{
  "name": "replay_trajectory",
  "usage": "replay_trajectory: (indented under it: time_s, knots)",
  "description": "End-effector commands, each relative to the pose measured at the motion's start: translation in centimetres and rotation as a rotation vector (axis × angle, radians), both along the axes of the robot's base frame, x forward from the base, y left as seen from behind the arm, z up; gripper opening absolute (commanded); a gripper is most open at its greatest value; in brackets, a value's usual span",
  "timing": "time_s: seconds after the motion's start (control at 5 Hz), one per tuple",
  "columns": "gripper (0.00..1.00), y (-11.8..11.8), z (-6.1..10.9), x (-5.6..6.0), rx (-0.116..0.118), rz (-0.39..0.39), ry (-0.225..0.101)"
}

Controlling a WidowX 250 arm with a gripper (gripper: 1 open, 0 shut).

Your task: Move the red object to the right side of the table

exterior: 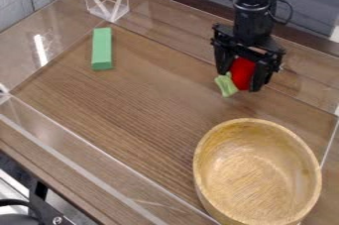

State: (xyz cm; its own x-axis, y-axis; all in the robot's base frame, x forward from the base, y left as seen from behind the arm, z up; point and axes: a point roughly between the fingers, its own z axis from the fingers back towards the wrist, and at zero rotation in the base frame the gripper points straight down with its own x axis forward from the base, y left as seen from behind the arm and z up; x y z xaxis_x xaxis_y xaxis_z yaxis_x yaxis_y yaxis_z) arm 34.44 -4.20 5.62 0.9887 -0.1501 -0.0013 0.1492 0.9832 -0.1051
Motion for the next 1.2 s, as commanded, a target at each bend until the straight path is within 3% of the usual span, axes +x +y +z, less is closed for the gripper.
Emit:
replay_trajectory:
  time_s: [0.0,0.4,0.8,1.0]
  knots:
    - [1.0,-0.2,2.8,1.0,-0.013,0.026,-0.067]
    - [1.0,-1.2,4.1,1.0,-0.025,0.049,-0.053]
    - [1.0,-0.9,4.2,0.6,-0.035,-0.053,-0.031]
    - [1.0,-0.5,4.1,0.4,-0.04,-0.045,-0.021]
